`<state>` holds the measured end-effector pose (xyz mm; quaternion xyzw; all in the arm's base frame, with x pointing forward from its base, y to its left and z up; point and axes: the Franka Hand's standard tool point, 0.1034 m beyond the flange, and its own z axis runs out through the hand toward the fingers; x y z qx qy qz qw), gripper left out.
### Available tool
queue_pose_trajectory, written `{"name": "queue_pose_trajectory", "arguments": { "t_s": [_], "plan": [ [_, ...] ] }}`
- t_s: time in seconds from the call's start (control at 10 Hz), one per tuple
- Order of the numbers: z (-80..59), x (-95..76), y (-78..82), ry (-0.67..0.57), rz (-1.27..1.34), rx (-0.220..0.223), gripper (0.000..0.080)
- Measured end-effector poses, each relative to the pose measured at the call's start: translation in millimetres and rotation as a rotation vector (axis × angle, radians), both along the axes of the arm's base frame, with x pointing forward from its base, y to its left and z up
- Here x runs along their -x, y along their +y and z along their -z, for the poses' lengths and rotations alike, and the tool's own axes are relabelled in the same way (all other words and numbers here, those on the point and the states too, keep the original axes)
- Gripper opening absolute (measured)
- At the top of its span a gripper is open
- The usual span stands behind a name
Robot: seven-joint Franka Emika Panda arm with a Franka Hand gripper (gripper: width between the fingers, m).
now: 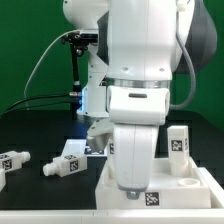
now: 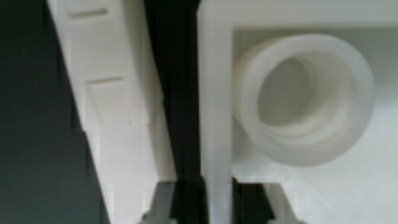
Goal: Assemble square table
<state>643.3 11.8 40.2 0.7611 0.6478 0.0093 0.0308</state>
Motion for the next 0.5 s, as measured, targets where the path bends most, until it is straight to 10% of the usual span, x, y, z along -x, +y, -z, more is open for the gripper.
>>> {"name": "queue_pose_trajectory", "arguments": {
  "t_s": [0.5],
  "plan": [
    [12.6,-2.7,15.4,0.008,-0.014,0.076,0.0055]
  ]
}}
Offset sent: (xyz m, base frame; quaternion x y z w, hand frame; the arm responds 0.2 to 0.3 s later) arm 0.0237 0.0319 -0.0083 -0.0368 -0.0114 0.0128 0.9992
